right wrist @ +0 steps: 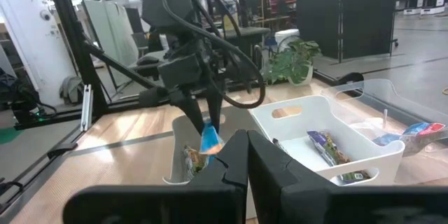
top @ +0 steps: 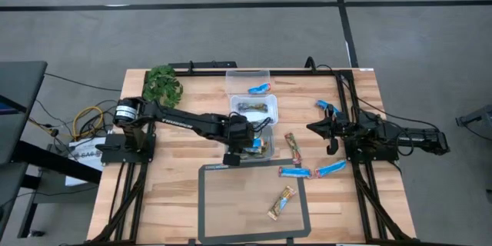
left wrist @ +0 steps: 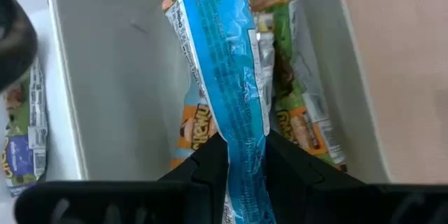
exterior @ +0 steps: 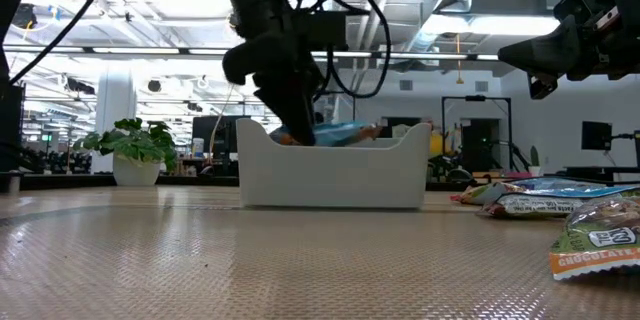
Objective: Pick and place Granola Bars by type
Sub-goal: Put the yellow granola bar into the gray bin, then put the blue granola bar into the white bin
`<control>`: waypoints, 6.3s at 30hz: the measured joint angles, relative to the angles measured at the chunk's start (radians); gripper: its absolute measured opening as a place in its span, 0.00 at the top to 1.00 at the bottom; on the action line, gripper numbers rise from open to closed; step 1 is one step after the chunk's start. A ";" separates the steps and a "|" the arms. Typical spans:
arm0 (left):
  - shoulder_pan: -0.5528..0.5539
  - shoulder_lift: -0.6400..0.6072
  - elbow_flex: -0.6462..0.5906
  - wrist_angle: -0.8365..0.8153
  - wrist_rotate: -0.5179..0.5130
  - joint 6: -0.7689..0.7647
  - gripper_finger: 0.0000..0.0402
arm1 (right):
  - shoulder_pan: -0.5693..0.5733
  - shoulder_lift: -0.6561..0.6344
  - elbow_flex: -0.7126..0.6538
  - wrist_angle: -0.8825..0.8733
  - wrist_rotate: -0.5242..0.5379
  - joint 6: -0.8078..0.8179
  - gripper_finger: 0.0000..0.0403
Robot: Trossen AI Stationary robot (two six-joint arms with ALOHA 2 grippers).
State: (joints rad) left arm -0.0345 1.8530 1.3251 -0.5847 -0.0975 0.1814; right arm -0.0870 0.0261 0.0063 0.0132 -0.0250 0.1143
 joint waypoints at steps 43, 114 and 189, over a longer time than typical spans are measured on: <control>-0.052 -0.984 -0.873 0.469 0.013 -0.225 0.54 | 0.000 0.000 0.000 0.000 0.000 0.000 1.00; -0.097 -1.845 -1.317 0.615 0.086 -0.138 0.54 | 0.000 0.000 0.000 -0.001 0.000 0.000 1.00; -0.097 -1.845 -1.317 0.613 0.087 -0.125 0.54 | -0.421 1.619 1.002 -1.340 0.538 0.308 0.53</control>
State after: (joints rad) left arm -0.1318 0.0084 0.0082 0.0286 -0.0107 0.0566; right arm -0.5077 1.6448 1.0079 -1.3272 0.5127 0.4223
